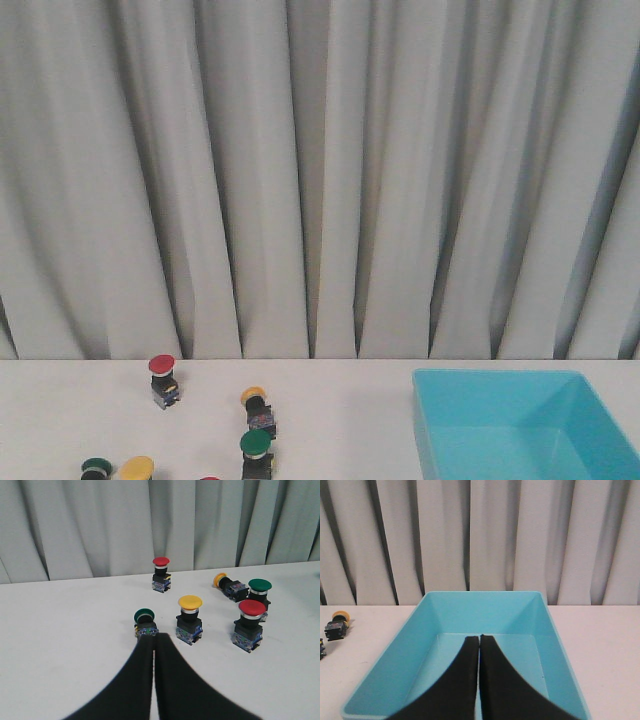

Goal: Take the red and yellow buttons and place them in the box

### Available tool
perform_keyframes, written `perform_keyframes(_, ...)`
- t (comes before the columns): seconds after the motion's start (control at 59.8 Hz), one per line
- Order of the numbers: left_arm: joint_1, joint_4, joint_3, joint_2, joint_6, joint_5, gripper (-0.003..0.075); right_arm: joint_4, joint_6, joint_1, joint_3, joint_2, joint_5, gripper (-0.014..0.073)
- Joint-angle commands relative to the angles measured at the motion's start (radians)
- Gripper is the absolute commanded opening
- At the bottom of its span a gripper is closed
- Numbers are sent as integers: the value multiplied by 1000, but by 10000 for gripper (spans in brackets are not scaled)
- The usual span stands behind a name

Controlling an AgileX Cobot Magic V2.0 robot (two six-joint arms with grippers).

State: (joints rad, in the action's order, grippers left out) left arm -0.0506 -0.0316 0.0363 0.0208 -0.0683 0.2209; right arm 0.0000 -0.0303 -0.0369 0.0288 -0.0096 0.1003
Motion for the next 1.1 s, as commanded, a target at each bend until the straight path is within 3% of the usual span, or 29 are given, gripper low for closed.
perform_keyframes(0.0, -9, -5, -1, 5, 2, -81, -6, 0, 0, 6, 15, -20, -78, -8)
perform_keyframes(0.819, -9, -4, -4, 5, 2, -100, -6, 0, 0, 6, 14, -20, -91, -8)
perform_keyframes(0.953, -9, -6, -7, 5, 3, -253, -6, 0, 2, 6, 13, -20, -234, -8)
perform_keyframes(1.087, -9, -37, -17, 5, 59, -579, -6, 0, 1, 6, 9, 1, -615, -8)
